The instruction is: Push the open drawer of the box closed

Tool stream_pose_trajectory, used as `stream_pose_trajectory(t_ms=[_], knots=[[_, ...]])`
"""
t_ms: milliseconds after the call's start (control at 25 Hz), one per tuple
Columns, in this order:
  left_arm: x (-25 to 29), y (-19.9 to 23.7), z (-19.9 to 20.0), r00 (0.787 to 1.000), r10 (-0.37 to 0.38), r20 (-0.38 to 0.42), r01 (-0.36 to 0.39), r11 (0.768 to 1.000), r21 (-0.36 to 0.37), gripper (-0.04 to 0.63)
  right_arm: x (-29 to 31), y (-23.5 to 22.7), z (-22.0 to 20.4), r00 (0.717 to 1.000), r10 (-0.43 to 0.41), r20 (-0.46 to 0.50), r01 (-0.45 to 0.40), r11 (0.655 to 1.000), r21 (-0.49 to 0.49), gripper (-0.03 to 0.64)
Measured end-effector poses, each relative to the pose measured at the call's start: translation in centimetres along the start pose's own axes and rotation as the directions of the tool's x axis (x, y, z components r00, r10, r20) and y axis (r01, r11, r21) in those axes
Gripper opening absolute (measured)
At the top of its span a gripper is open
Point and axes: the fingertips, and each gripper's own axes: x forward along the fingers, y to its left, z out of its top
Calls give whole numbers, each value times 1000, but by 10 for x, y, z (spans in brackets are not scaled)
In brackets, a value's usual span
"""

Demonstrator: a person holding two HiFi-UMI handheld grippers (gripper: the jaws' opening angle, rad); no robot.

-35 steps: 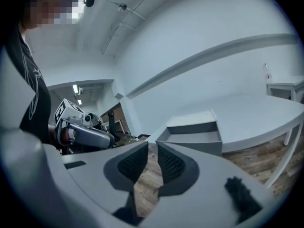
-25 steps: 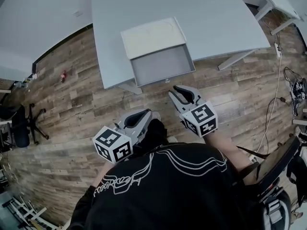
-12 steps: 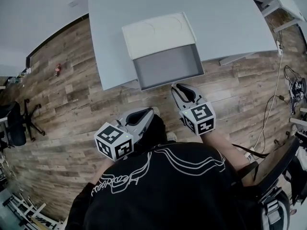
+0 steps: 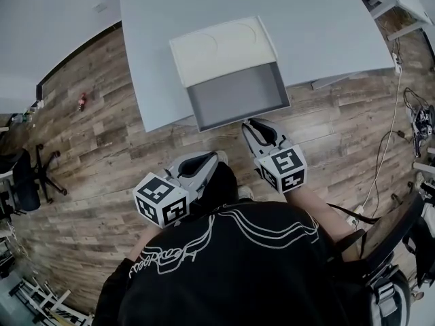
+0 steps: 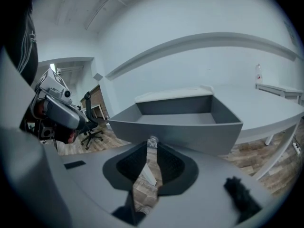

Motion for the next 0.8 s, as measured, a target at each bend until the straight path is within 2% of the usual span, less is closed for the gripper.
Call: stream_pose_trajectory(t_ms=[360,800], knots=[[-2,10,14,1000,-7,12,8,1000,-13,8,6,-7,16,1000,-27,5,27,1000,-10,74],[-2,31,21,1000,-2,19,3,999,-39,8,45,-32,43,999,-55,0,55,998,-8,74]])
